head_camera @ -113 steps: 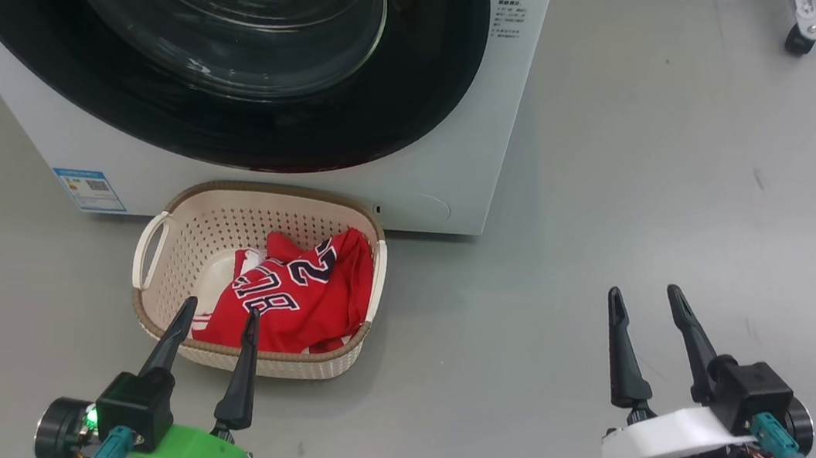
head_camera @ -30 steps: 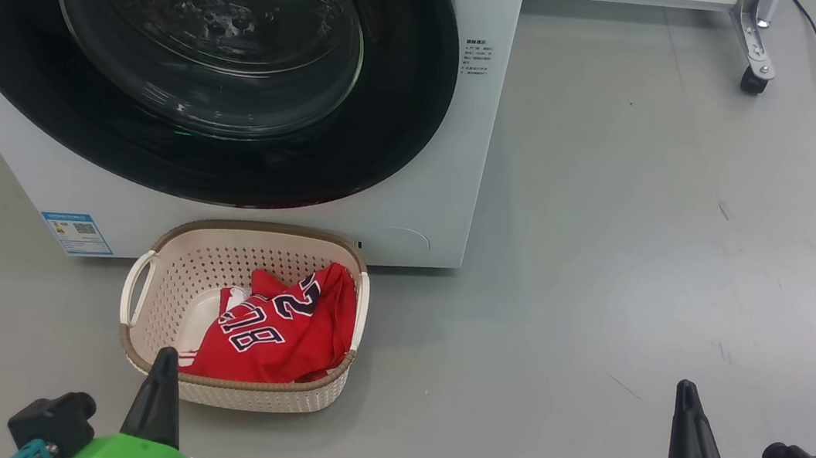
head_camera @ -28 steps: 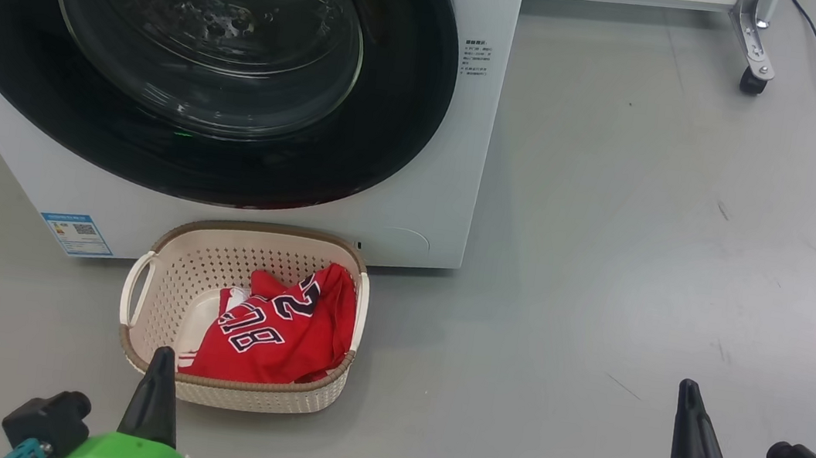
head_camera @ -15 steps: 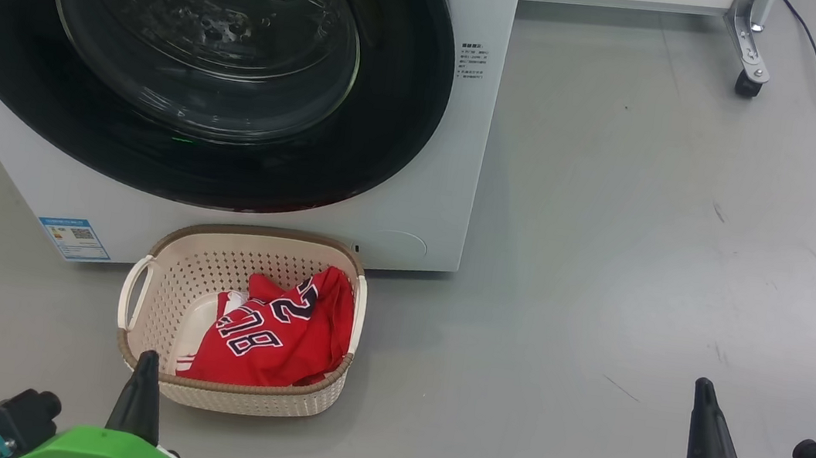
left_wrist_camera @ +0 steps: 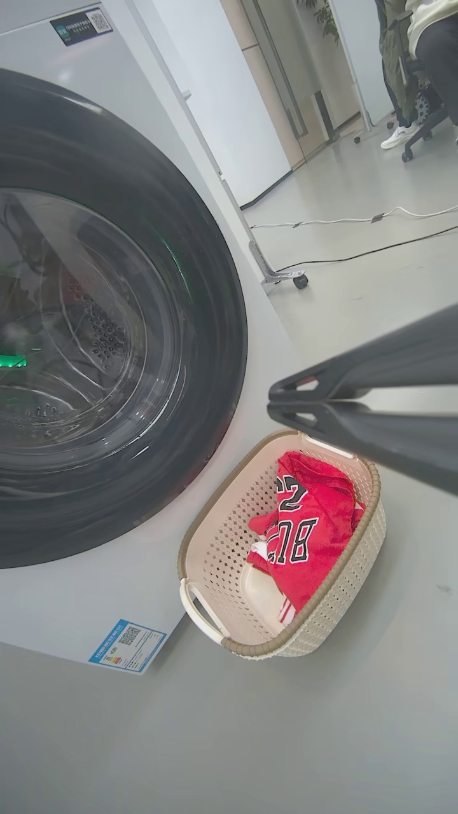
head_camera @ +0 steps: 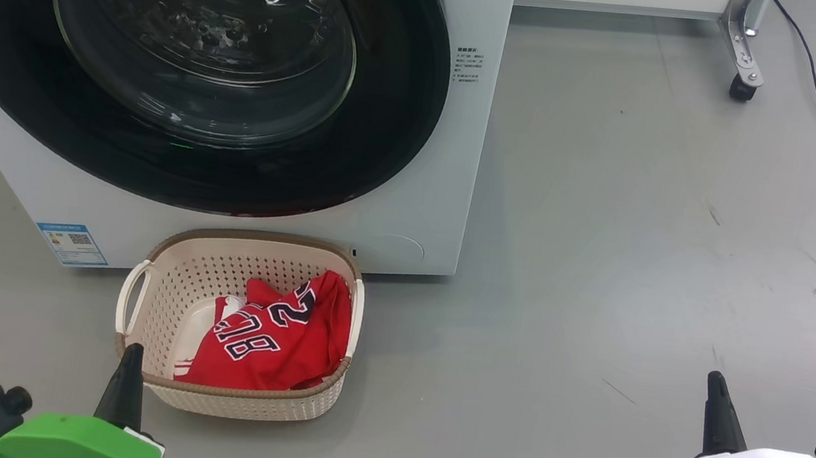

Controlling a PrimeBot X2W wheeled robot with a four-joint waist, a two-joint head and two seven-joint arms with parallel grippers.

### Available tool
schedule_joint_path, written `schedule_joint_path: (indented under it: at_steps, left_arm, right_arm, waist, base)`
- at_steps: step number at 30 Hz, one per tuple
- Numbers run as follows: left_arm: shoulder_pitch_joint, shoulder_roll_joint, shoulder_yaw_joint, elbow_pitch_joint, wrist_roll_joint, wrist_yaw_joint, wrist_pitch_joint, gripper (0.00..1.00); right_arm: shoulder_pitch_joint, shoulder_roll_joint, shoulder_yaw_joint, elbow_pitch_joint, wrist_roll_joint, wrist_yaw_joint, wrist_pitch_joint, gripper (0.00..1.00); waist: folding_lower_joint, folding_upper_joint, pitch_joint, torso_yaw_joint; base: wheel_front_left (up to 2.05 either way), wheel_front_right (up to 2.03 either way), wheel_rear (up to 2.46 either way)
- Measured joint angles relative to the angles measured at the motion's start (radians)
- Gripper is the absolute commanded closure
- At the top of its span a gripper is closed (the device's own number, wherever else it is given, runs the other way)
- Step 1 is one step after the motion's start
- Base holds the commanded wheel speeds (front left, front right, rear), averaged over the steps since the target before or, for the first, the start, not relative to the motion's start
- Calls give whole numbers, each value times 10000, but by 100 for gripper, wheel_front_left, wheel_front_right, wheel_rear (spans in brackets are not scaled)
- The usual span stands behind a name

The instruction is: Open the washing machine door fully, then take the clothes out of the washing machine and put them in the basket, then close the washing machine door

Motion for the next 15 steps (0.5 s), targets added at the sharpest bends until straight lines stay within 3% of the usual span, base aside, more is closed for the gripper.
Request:
schedule_joint_path:
  at_steps: [15]
  left_arm:
    - [-229,102,366,236,-1948,-422,428,100]
  right_arm:
    - [-292,-105,-374,336,2075,240,403,100]
  waist:
    - [0,0,-96,-56]
  base:
    - [0,0,0]
